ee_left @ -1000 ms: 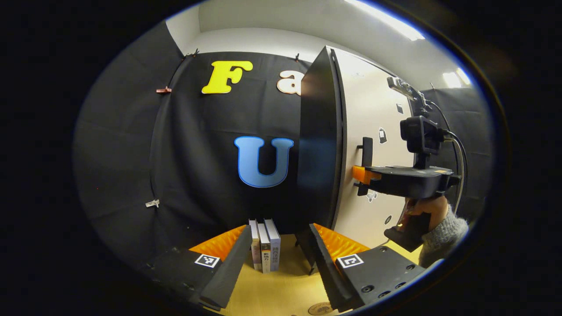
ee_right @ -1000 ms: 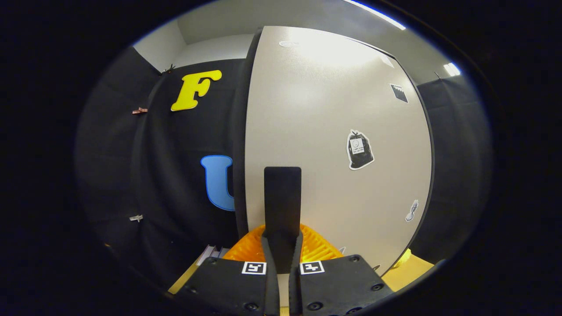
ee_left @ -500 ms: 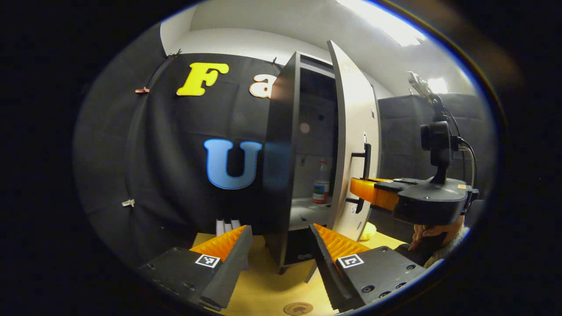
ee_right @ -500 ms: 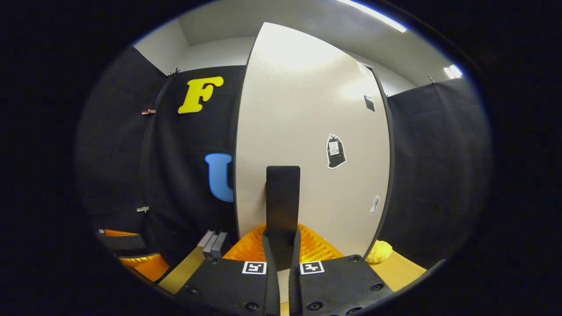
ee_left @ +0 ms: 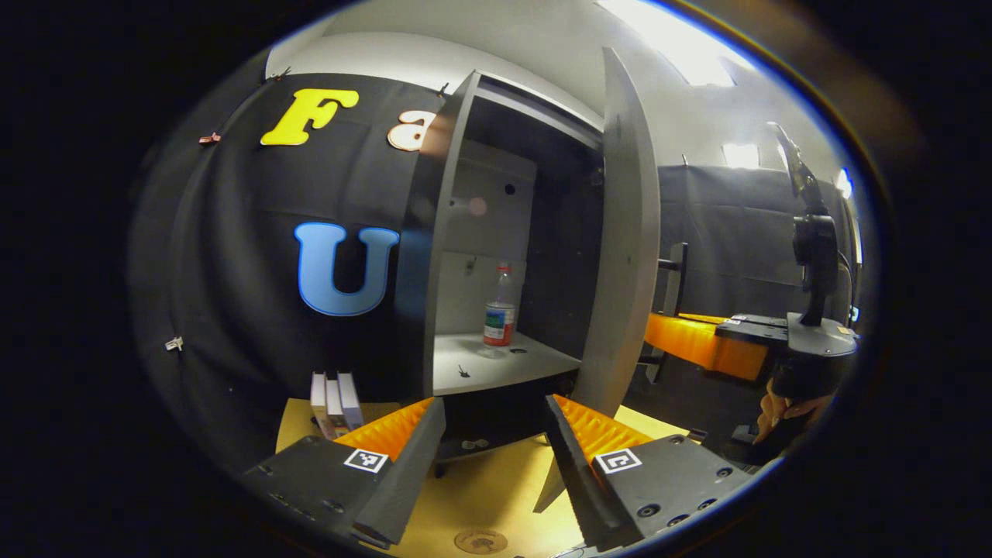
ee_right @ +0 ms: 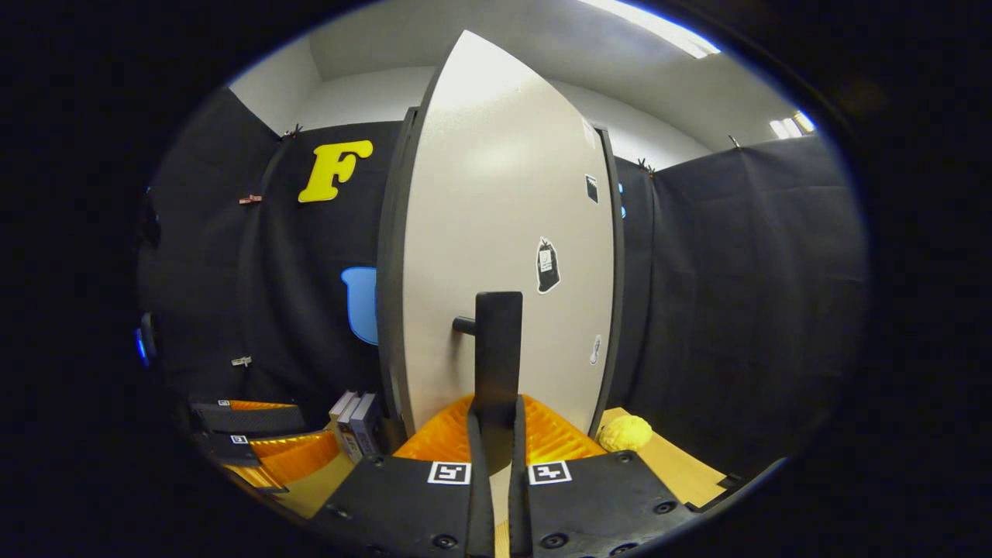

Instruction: Open the cabinet door with the right hand, grasp the bottle in the cabinet with the left hand and place it on the coaster, then close the cabinet door with the right hand.

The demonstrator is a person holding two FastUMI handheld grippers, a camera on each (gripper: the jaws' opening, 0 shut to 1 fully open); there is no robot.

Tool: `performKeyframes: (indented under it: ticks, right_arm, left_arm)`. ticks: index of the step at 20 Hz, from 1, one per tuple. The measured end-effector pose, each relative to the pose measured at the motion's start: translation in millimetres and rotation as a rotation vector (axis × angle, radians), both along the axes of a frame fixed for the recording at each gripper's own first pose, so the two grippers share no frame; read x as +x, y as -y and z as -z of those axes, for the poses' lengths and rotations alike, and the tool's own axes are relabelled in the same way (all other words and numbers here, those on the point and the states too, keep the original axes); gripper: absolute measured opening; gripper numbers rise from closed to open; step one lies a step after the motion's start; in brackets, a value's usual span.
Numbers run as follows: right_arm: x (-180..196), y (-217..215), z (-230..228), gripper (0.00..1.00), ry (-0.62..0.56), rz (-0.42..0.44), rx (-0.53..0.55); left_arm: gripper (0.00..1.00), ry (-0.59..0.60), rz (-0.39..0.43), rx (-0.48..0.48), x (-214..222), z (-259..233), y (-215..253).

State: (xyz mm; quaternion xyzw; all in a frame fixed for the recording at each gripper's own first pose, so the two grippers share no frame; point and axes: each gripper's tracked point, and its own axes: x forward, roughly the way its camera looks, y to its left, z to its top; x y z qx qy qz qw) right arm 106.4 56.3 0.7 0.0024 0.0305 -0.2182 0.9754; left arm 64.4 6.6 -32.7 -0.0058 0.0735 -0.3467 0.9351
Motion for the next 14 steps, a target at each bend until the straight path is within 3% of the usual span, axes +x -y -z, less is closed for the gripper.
performKeyframes:
  ticks: [5,14]
  right_arm:
    - [-22.7,20.1,0.0,0.12,0.002,0.005,0.042]
    - [-55.8,59.9,-2.0,0.11,-0.02,-0.076,0.05]
  left_arm:
    - [0.82,0.025,0.05,-0.001,8.9,-4.1,41.3]
    - [0.82,0.003,0.067,-0.009,16.6,4.4,142.2]
